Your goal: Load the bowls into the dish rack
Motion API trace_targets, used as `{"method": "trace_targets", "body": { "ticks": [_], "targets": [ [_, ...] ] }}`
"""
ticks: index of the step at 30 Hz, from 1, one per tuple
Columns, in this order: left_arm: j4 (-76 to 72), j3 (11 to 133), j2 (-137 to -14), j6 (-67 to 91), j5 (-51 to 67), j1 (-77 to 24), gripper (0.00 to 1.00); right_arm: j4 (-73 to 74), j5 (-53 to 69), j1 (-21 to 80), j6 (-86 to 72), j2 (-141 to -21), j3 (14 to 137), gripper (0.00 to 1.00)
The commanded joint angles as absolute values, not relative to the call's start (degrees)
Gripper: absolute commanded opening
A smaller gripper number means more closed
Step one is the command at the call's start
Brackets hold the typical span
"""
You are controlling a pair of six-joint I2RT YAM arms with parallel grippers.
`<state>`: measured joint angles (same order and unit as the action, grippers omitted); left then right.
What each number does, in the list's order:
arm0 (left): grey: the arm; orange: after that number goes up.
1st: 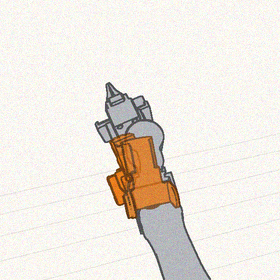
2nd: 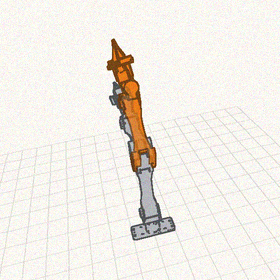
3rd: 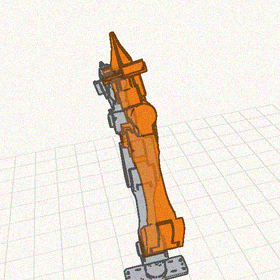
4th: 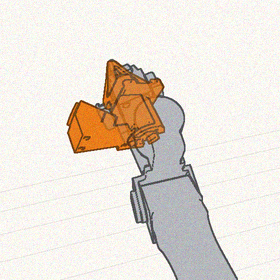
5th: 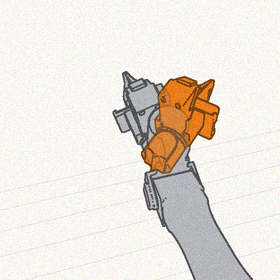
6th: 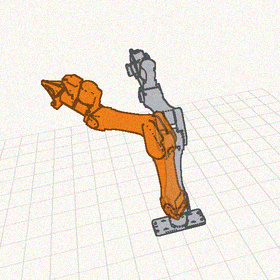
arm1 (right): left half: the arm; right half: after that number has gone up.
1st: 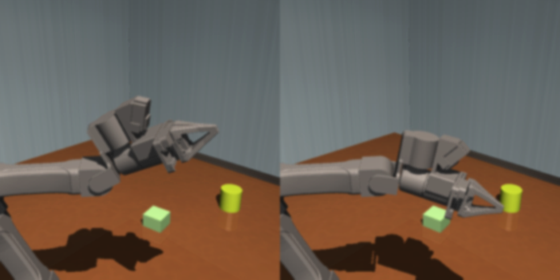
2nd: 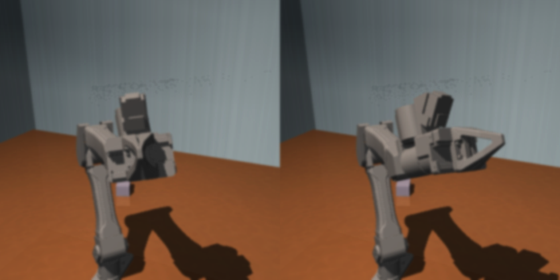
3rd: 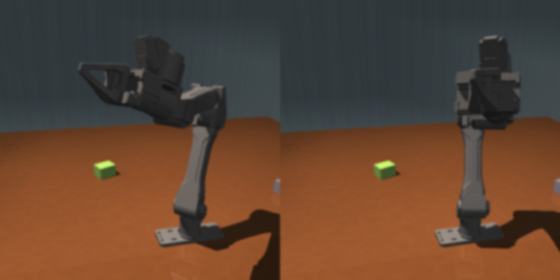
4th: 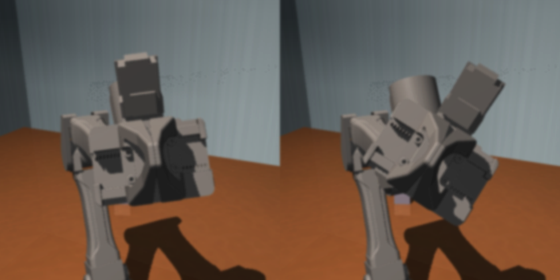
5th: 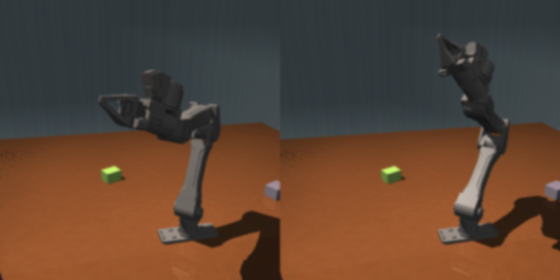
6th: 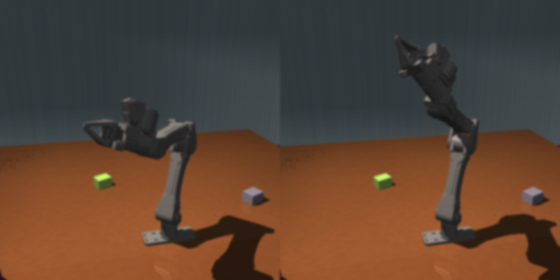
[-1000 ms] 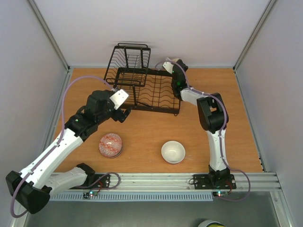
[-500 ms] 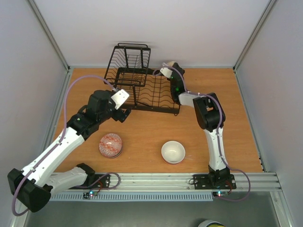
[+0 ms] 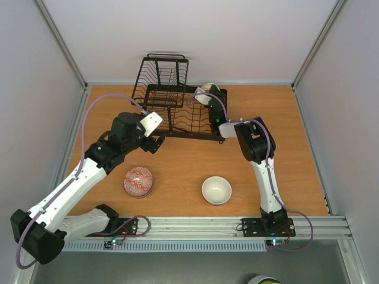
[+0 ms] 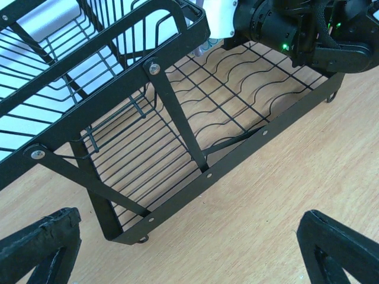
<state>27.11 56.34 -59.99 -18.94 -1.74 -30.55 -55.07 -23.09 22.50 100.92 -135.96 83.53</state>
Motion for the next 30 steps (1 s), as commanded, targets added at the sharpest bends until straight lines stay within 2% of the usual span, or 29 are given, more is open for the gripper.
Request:
{"method": "trace_targets", "body": {
  "ticks": [1, 8, 9, 12, 14, 19, 22, 23, 30],
  "targets": [
    [24.2, 55.6, -60.0, -19.5, -1.3, -30.2, 0.99, -59.7, -23.5, 23.0, 102.6, -137.8, 82.2, 0.01],
    [24.1, 55.4, -59.6, -19.5, -1.4, -30.2, 0.99, -61.3, -25.0, 23.0, 103.9, -138.8, 81.6, 0.02],
    [24.1, 55.4, -59.5, -19.5, -1.3, -30.1, 0.99, -61.3, -25.3, 23.1, 103.6, -138.8, 81.4, 0.07],
    [24.2, 55.4, -59.5, -19.5, -1.2, -30.1, 0.99, -61.7, -26.1, 23.1, 102.0, -138.4, 81.0, 0.42],
    [24.1, 55.4, -59.4, -19.5, -1.2, -30.1, 0.99, -62.5, -26.6, 23.1, 101.2, -138.3, 80.8, 0.58],
    [23.9, 55.1, -59.4, -19.6, -1.2, -30.0, 0.99, -63.7, -27.4, 23.2, 100.1, -137.3, 80.4, 0.80],
    [23.8, 55.0, -59.4, -19.6, -1.1, -29.9, 0.99, -62.9, -27.8, 23.3, 97.7, -135.1, 79.3, 0.96],
    [23.7, 55.0, -59.4, -19.7, -1.1, -29.9, 0.99, -62.6, -28.0, 23.3, 97.0, -134.3, 79.0, 0.98],
    [23.7, 54.8, -59.0, -19.8, -0.8, -29.8, 0.99, -60.8, -26.5, 24.5, 94.0, -127.0, 75.2, 0.99]
  ]
}}
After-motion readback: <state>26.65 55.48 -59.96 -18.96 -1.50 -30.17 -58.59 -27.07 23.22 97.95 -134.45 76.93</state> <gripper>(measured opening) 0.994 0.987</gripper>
